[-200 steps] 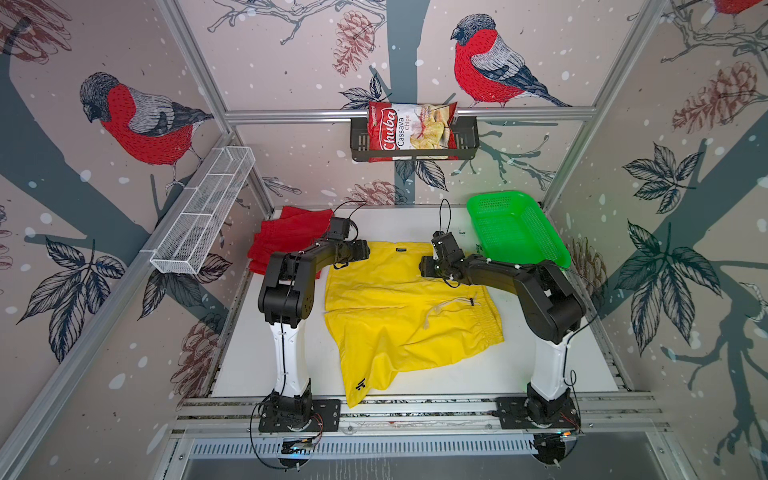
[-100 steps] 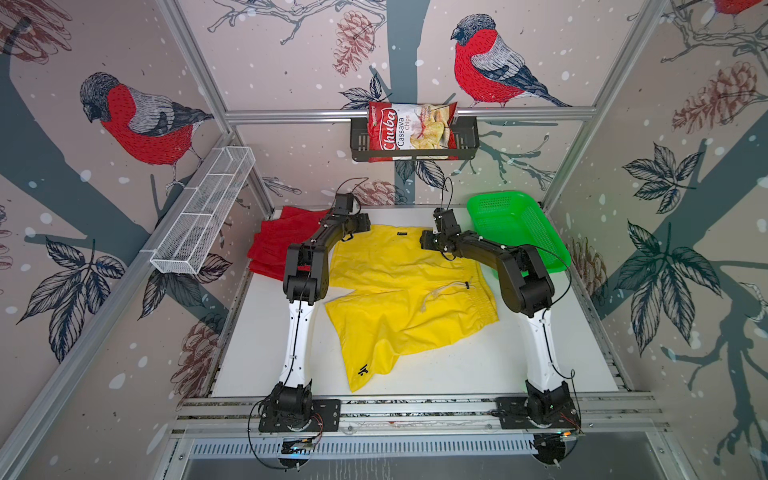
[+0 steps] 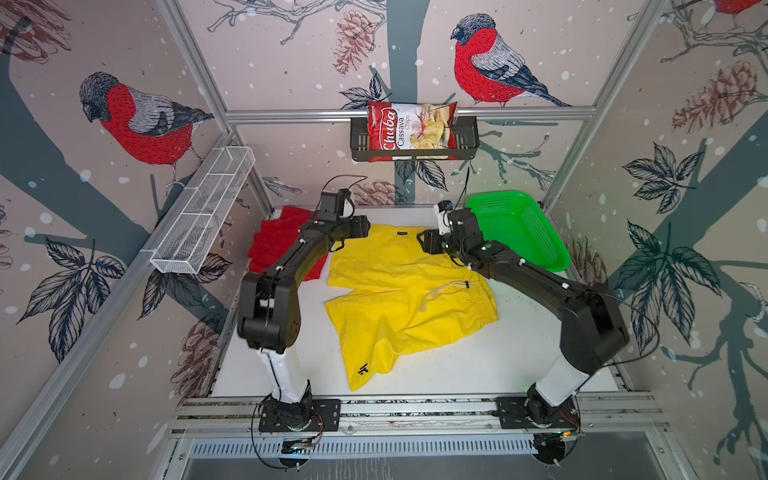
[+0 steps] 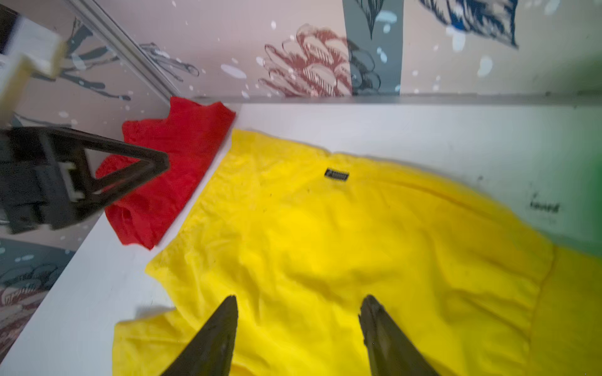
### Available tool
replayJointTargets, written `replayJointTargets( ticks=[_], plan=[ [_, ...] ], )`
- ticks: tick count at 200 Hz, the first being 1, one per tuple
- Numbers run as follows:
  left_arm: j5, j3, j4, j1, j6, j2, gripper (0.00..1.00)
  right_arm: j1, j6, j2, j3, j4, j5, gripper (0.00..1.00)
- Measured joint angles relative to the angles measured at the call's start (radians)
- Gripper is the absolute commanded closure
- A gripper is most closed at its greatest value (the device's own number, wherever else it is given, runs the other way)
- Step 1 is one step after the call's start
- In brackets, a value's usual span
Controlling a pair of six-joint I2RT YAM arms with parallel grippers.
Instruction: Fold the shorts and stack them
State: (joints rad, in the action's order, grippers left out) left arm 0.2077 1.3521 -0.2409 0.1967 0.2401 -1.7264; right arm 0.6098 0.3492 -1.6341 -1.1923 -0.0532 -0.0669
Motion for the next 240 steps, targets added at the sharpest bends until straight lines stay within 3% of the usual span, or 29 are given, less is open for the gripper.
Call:
replayJointTargets(
  ticks=[26, 53, 99, 154, 192, 217, 240],
  plan=[
    [0.003, -0.325, 0.076, -0.003, 0.06, 0.226, 0.32, 0.063, 0.055, 0.129, 0.216, 0.034, 0.006, 0.39],
    [0.014, -0.568, 0.101, 0.002, 0.128, 0.369, 0.33, 0.113, 0.132, 0.206, 0.39, 0.089, -0.013, 0.39],
    [0.031, -0.776, 0.209, 0.002, 0.262, 0.385, 0.34, 0.117, 0.261, 0.223, 0.581, 0.164, -0.019, 0.4],
    [0.024, -0.759, 0.428, 0.002, 0.312, 0.18, 0.34, 0.114, 0.345, 0.19, 0.701, 0.264, -0.014, 0.4],
    [0.008, -0.624, 0.56, 0.002, 0.301, -0.005, 0.34, 0.135, 0.412, 0.245, 0.771, 0.325, 0.006, 0.39],
    [-0.007, -0.471, 0.512, 0.002, 0.275, -0.102, 0.32, 0.139, 0.414, 0.297, 0.76, 0.267, 0.033, 0.37],
    [-0.026, -0.387, 0.405, 0.002, 0.257, -0.099, 0.27, 0.173, 0.346, 0.331, 0.668, 0.208, 0.091, 0.35]
  ],
)
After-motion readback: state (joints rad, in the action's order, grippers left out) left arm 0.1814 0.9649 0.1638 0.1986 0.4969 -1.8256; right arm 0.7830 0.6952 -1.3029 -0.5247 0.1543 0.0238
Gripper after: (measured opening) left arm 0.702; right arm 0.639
